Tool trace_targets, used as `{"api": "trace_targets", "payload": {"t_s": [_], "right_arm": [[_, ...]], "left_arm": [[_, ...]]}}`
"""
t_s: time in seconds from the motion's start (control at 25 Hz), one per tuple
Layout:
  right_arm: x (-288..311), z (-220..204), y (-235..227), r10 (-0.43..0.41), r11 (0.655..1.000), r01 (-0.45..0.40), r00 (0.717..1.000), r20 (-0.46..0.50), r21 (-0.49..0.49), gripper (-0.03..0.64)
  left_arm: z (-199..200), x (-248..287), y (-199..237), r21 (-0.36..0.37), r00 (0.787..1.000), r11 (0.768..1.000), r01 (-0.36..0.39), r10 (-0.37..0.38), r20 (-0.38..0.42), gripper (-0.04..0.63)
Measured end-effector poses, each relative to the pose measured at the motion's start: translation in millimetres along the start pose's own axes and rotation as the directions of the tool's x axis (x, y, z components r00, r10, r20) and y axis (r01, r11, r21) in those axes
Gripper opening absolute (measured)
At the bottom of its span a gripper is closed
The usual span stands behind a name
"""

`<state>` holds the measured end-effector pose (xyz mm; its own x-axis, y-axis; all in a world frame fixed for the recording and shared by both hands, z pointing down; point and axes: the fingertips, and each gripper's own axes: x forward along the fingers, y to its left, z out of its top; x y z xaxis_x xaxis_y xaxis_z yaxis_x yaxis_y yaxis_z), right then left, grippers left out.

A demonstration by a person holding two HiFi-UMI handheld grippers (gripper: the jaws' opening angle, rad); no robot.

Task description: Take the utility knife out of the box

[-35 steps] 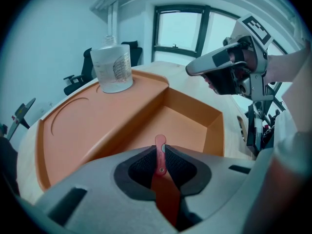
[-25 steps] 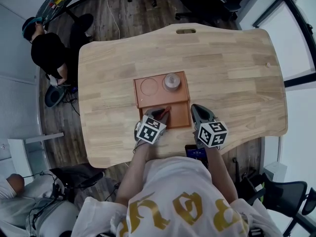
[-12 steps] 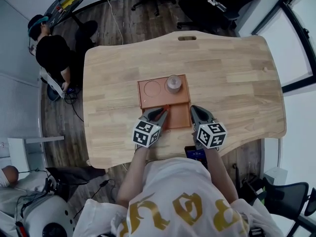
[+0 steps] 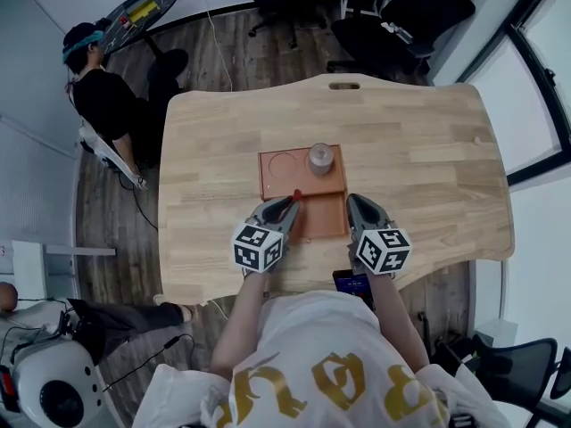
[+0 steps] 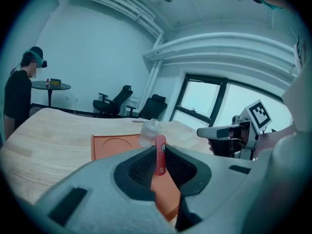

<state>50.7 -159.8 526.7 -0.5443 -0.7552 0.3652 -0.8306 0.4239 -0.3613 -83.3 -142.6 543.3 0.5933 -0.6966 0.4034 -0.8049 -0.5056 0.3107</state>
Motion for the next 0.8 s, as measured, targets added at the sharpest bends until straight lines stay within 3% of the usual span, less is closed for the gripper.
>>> {"api": "trace_targets", "payload": {"t_s": [0.4,0.8], "right_arm": [[-22.5,8.2,21.4,-0.021,0.997,0.023,0.999,0.041,-0.067,0.011],[-39.6,30.0,53.2,0.031,0.993,-0.018,0.993,0.11,-0.114,0.011]], "left_arm": [[21.7,-38.1,-13.3,0.052,0.992,0.997,-0.053,0.047,0.118,0.054],[43.2,-80.5,-19.6,0.065,0.972,0.99,-0.127,0.111,0.206,0.054]]}}
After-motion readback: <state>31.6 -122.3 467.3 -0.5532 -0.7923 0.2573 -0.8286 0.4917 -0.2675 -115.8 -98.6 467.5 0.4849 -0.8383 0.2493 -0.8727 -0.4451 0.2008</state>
